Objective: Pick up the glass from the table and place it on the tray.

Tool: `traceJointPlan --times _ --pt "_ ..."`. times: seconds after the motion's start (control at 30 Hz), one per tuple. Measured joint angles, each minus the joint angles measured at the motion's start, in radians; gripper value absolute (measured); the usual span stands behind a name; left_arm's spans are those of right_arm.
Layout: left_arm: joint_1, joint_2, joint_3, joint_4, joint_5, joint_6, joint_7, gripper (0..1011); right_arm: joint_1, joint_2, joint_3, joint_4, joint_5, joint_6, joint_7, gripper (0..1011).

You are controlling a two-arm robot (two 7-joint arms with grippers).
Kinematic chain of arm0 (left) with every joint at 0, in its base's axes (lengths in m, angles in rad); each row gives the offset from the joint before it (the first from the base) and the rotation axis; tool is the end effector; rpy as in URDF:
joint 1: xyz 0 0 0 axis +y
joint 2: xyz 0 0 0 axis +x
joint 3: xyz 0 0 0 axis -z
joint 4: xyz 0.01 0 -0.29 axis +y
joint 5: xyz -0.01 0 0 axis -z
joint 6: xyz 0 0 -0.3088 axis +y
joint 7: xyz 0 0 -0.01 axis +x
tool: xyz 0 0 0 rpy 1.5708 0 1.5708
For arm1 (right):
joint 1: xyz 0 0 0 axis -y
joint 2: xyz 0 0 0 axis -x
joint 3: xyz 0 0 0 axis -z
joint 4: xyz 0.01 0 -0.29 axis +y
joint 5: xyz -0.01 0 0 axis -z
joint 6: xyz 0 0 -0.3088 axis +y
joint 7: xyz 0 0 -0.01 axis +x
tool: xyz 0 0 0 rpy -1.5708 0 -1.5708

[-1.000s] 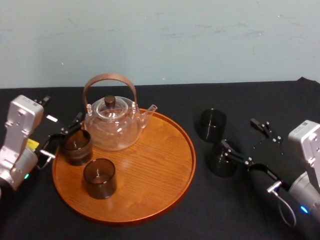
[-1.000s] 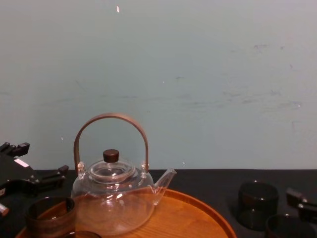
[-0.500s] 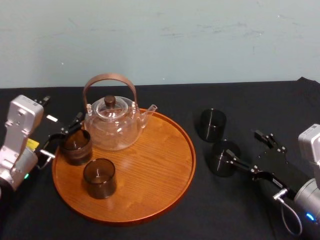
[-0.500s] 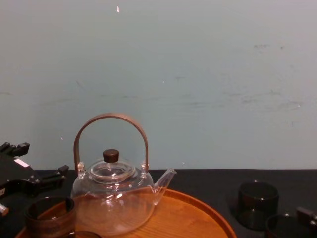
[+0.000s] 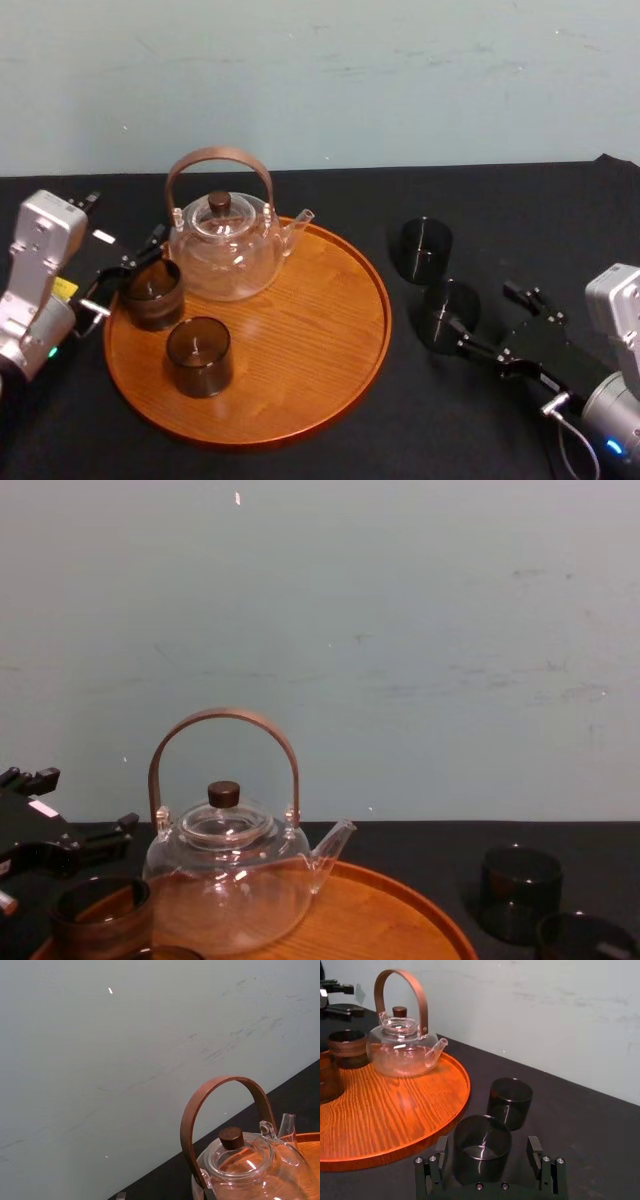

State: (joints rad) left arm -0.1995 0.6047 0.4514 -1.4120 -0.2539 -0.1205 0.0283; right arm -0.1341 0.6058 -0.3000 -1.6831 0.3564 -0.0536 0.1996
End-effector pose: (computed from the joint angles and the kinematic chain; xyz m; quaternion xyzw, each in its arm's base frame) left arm 0.3581 0.0827 -0.3023 0.1415 -0.1325 0.5799 0.7913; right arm 0.2741 -0.0707 -0.3113 -0.1143 -0.0169 -0.4898 0.8641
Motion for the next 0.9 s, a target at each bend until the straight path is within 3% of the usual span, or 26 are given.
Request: traceJointPlan --times 0.9 --pt "0.0 0.0 0.0 0.0 0.0 0.0 0.0 1001 0.049 -0.087 0.016 0.107 -0.04 0.005 0.086 1002"
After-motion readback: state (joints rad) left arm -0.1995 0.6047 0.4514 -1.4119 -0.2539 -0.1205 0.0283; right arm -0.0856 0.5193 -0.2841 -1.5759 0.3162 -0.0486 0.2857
